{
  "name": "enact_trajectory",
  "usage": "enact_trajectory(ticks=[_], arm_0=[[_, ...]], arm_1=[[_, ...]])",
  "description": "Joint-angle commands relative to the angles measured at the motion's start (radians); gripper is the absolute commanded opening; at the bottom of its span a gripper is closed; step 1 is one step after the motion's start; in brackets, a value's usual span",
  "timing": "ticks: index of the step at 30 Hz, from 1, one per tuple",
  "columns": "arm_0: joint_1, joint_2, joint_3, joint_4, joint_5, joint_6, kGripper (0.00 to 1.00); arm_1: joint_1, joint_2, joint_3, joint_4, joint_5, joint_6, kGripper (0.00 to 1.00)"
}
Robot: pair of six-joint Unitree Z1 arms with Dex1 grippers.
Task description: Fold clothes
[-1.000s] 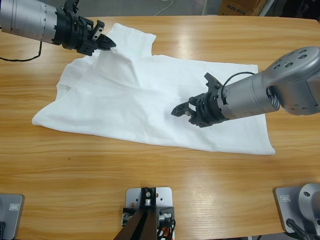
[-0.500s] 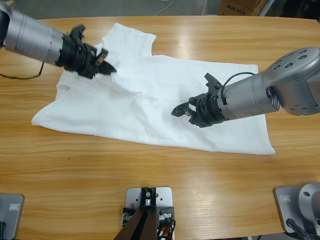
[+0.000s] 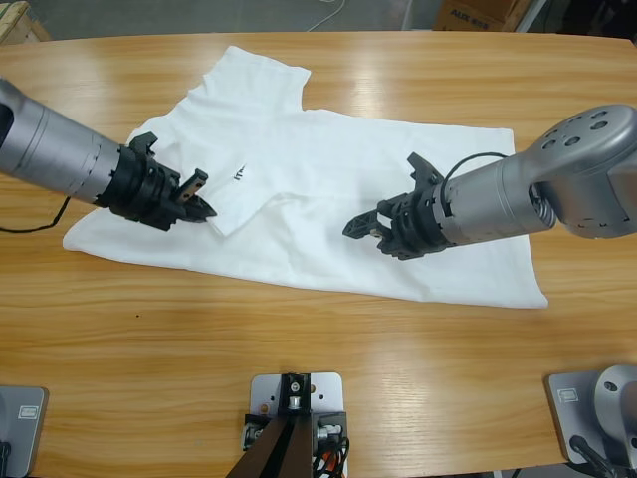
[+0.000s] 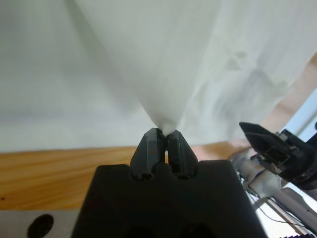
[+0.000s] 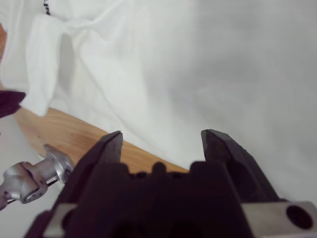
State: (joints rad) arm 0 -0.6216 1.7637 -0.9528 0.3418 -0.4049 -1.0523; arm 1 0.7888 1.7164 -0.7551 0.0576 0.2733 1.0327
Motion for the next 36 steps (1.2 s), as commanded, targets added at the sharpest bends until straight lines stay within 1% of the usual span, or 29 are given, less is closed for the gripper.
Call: enact_trajectory(ticks=[1,7,12,18,21,24,30,36], arm_0=[[-0.055,-0.022,0.033,0.014,0.027,-0.075,0.000],[-0.071,-0.012,0.070,0.014,0.032,-0.103,0.000],[-0.079,-0.026,0.094,0.008,0.065,-0.138,0.000],[-0.112,-0.020,0.099,-0.024,0.123,-0.257,0.000],[-0.128,-0.016,0.105,-0.073,0.124,-0.305,0.000],[-0.164,-0.015,0.102,-0.085,0.121,-0.352,0.000],[-0.192,-0.025,0.114,-0.081,0.121,-0.376,0.000],[-0.194,-0.035,0.125,-0.078,0.123,-0.379,0.000]], arm_1=[[0.020,0.034,0.042,-0.024,0.010,0.015,0.651],[0.021,0.032,0.048,-0.034,0.010,0.017,0.651],[0.021,0.029,0.048,-0.035,0.010,0.018,0.653],[0.024,0.020,0.055,-0.035,0.010,0.020,0.654],[0.024,0.020,0.056,-0.035,0.009,0.020,0.653],[0.026,0.020,0.056,-0.035,0.008,0.021,0.654],[0.026,0.022,0.057,-0.036,0.007,0.021,0.655],[0.029,0.020,0.061,-0.036,0.007,0.024,0.654]])
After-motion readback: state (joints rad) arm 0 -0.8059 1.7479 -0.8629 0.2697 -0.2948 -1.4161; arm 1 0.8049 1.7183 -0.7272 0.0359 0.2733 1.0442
